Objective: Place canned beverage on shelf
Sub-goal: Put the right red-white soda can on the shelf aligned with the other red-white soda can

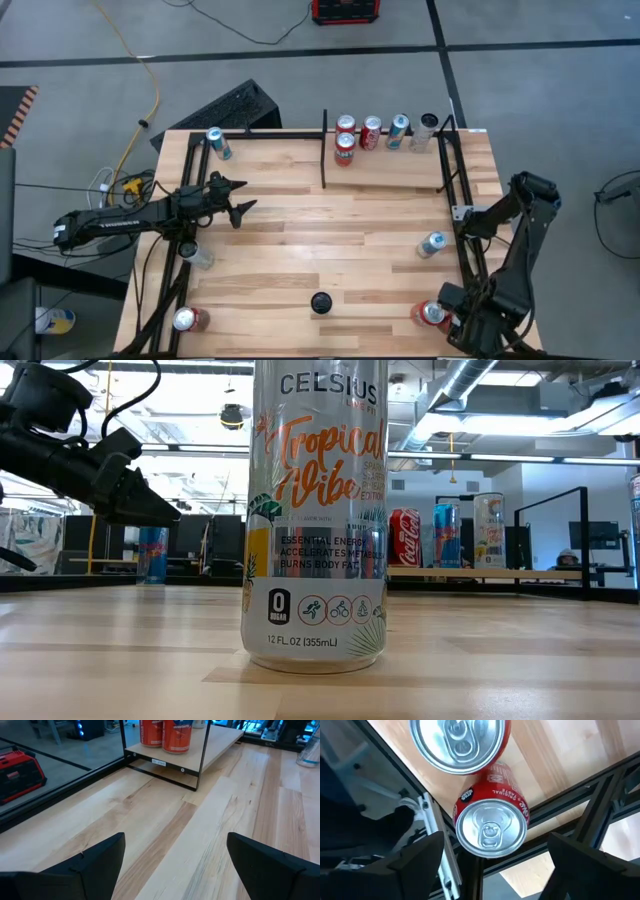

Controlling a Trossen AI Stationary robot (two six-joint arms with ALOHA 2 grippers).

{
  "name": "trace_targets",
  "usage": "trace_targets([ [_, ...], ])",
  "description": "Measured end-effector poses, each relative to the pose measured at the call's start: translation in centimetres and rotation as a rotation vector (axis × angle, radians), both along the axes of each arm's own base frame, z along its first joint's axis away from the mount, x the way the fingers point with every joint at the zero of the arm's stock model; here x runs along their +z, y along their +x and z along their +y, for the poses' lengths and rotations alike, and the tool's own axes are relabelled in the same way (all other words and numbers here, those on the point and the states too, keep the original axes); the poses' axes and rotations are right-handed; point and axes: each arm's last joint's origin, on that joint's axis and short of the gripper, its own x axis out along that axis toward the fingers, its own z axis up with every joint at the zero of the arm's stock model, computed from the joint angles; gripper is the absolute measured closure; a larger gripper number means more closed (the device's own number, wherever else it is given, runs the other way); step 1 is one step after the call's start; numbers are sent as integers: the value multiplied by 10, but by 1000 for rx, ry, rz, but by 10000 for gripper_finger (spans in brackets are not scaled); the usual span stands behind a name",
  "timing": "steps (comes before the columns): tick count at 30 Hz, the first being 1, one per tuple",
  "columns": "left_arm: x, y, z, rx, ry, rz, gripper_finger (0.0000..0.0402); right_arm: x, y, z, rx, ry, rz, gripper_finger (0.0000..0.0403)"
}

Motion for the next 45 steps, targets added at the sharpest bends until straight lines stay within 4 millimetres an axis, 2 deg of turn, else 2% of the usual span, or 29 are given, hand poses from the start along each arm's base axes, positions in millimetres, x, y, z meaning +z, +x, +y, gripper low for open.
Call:
trace_targets([
  [24,0,0,0,0,0,0,68,-46,6,28,29,-124,59,16],
  [29,0,0,0,0,0,1,68,-48,7,28,26,-139,57,25],
  [35,0,0,0,0,0,0,68,-47,8,28,28,-139,52,68],
  [45,0,0,0,0,0,0,68,-44,6,25,40,-145,63,69],
])
